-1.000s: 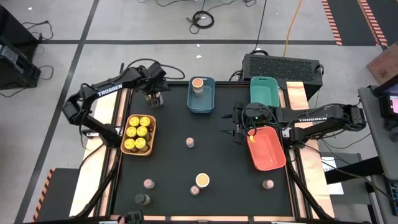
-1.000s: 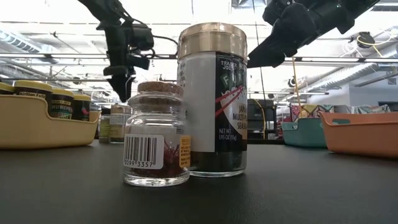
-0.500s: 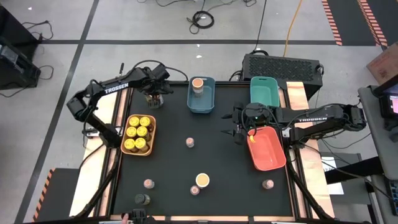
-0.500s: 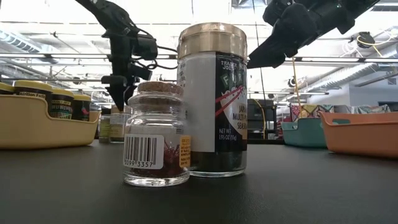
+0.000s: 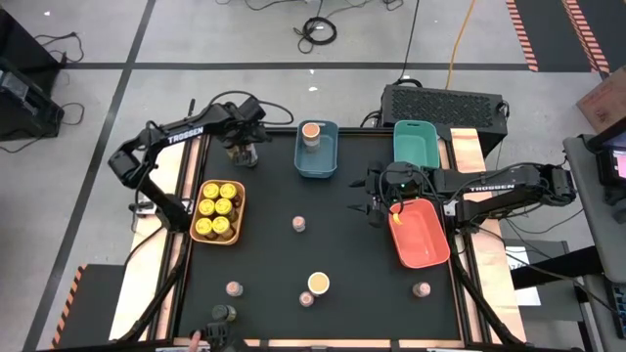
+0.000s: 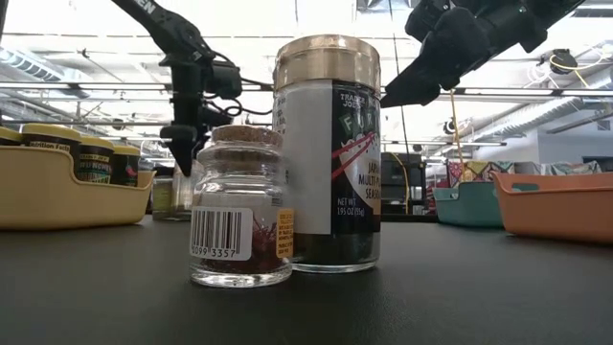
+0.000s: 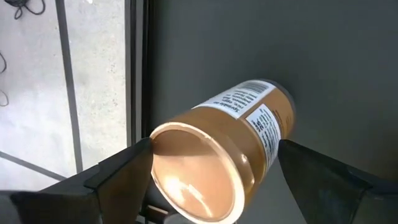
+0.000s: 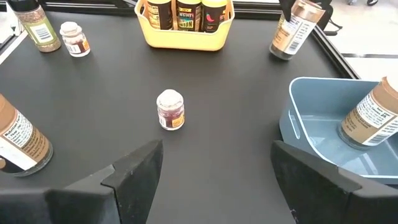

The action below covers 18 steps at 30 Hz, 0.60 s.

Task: Sort spices by type
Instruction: Put the large brown seasoning bottle into the blue bin

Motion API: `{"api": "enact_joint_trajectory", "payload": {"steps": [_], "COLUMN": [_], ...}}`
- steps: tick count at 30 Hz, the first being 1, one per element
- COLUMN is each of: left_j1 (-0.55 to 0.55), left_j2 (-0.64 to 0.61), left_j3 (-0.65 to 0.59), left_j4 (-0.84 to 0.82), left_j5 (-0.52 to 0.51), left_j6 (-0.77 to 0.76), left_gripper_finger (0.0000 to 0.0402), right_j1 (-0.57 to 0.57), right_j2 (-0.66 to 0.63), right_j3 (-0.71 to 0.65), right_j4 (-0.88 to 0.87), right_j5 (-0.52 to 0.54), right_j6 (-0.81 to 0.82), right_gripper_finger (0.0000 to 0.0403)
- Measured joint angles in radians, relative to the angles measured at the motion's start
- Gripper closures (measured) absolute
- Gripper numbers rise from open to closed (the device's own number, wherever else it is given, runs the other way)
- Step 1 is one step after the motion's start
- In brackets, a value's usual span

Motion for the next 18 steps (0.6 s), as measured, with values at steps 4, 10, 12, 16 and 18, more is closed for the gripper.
{"api": "enact_joint_trajectory", "payload": {"steps": [4, 10, 12, 16, 18], "left_j1": [-0.01, -0.017, -0.018, -0.018, -0.018], "left_j2": [-0.025, -0.045, -0.045, -0.045, -0.045], "left_j3": [-0.002, -0.003, -0.003, -0.003, -0.003], "left_j4": [-0.01, -0.016, -0.016, -0.012, -0.011], "left_j5": [0.015, 0.074, 0.072, 0.064, 0.062], "left_j6": [-0.001, -0.003, -0.003, -0.003, -0.002], "left_gripper_finger": [0.0059, 0.0059, 0.0059, 0.0059, 0.0059], "right_j1": [0.0, 0.0, 0.0, 0.0, 0.0], "right_j2": [0.0, 0.0, 0.0, 0.003, 0.003], "right_j3": [0.0, 0.0, 0.0, 0.0, 0.0], "right_j4": [0.0, 0.0, 0.0, 0.0, 0.0], "right_j5": [0.0, 0.0, 0.0, 0.0, 0.0], "right_j6": [-0.004, -0.004, -0.004, -0.004, -0.004], "right_gripper_finger": [0.011, 0.011, 0.011, 0.011, 0.011]}}
